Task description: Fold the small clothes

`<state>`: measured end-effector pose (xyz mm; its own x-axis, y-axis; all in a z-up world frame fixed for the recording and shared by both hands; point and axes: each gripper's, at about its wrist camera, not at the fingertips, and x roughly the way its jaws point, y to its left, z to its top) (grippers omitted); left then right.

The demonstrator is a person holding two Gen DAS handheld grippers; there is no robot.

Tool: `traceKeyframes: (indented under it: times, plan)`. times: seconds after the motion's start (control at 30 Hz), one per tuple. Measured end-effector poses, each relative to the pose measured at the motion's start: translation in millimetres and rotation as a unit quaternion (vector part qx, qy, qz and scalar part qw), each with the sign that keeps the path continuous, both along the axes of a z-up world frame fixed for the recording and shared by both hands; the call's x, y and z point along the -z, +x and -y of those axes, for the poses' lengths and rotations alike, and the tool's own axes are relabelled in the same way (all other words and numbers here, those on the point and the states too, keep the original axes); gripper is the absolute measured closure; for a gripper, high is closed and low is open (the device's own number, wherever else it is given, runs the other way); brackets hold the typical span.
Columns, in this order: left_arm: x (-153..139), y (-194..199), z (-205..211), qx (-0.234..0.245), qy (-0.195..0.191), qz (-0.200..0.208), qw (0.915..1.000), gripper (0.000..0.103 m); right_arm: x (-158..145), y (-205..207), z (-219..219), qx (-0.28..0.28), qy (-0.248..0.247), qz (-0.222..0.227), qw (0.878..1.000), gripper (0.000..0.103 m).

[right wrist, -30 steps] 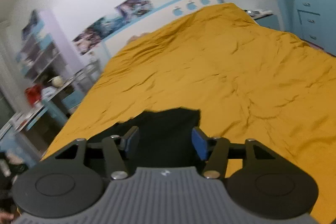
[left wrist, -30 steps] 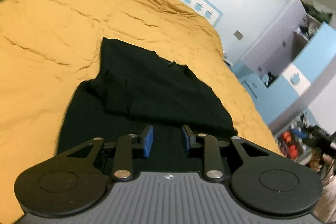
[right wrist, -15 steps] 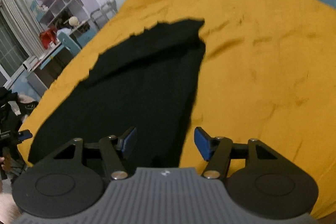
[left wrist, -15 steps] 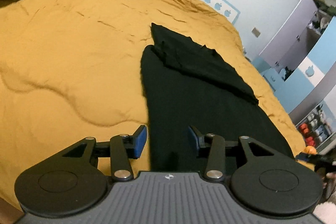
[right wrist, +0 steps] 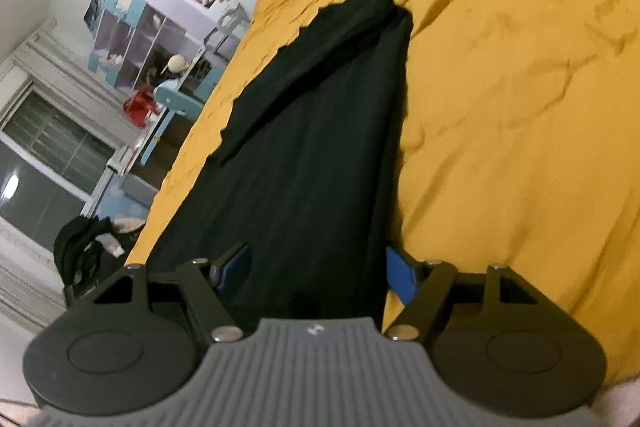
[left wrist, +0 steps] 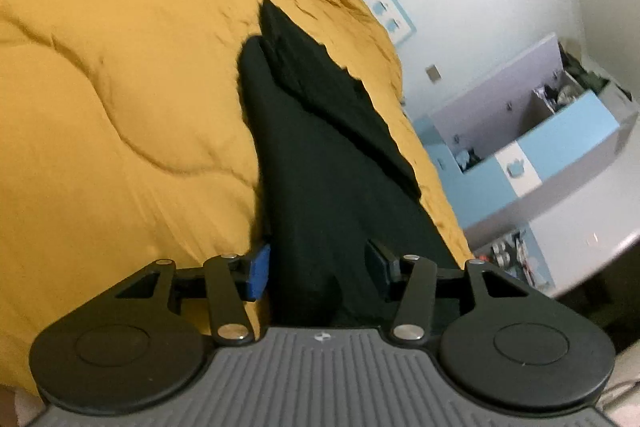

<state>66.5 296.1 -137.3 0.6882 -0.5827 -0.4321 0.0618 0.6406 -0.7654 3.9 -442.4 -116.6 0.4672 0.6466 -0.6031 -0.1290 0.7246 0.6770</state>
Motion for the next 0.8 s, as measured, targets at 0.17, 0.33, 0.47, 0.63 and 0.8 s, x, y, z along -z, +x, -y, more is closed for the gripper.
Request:
traceKeyframes:
  times: [0.17,0.33,0.47,0.63,0.8]
  plan:
    - [16.4,-4.8,9.7,0.046,-0.059,-0.023,0.9969,0.044,5.6,-12.6,2.6,-0.011,0.035,-0.02,0.999,0.034]
    - [15.0,2.4,21.7,0.05,-0.038,-0.032,0.9975,0.044,12.3,-19.8,5.0,-0.026,0.065,-0.034,0.997,0.034]
    - [17.3,7.3,24.3,0.04,-0.064,-0.038,0.9964,0.044,12.9,-18.9,0.7,-0.036,0.078,-0.04,0.995,0.034]
    - [20.8,3.3,22.1,0.02,-0.066,-0.046,0.9965,0.044,18.7,-22.0,-0.2,-0.043,0.1,-0.055,0.993,0.034]
    - [15.8,-1.7,29.5,0.005,-0.038,-0.075,0.9964,0.097,17.1,-24.5,1.6,-0.026,0.102,-0.057,0.993,0.074]
